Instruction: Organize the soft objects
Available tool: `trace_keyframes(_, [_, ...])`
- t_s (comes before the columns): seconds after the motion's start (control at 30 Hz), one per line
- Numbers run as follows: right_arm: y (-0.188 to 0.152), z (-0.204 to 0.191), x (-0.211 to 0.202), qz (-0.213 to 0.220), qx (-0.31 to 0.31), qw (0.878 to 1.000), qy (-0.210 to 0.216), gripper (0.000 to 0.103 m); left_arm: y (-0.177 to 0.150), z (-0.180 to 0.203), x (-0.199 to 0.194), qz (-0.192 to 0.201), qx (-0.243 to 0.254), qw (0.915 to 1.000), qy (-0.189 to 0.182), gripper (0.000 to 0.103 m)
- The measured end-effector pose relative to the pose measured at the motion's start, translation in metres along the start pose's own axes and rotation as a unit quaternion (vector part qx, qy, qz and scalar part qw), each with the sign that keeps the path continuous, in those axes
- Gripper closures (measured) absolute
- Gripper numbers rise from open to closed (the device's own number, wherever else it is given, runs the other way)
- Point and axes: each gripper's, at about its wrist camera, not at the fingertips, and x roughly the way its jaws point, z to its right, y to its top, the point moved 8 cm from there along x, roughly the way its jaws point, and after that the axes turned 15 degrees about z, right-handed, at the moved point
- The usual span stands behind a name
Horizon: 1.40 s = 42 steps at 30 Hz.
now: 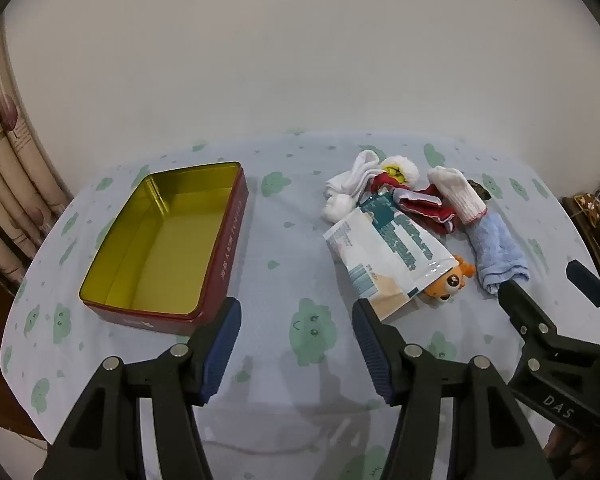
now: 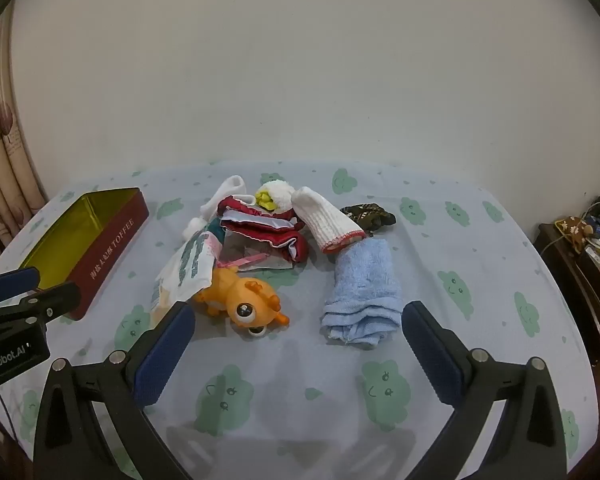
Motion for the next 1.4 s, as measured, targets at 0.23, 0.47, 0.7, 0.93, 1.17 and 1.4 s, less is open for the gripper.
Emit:
trace_keyframes(0.23, [0.000, -0.001, 0.000, 0.000, -0.003, 1.000, -0.001, 0.000, -0.001, -0.004, -0.001, 0.002, -0.006, 0.9999, -0.009, 0.044])
trace_keyframes(0.47, [0.000, -0.002, 0.001, 0.000, -0.004, 1.000, -0.001, 0.000, -0.003, -0.009, 0.003, -0.003, -0.003, 1.0000, -0.001, 0.044])
trace_keyframes(0.7, [-0.001, -0.001, 0.000, 0.000, -0.004, 1.000, -0.003, 0.000, -0.004, -0.008, 0.002, -0.004, -0.007, 1.0000, -0.003, 0.044])
trace_keyframes(0.93, [-0.001, 0.001, -0.001, -0.001, -0.001, 1.000, -0.004, 0.000, -0.003, -0.007, 0.003, -0.005, -0.005, 1.0000, -0.001, 0.044])
trace_keyframes(1.17, [-0.002, 0.002, 0.001, -0.004, -0.003, 1.000, -0.002, 0.000, -0.003, -0.009, 0.004, -0.005, -0.003, 1.0000, -0.001, 0.044])
trace_keyframes(1.4, [-0.003, 0.008, 0.004, -0.007, 0.002, 1.000, -0.010, 0.000, -0.006, -0.010, 0.008, -0.008, -0.003, 1.0000, 0.001, 0.044])
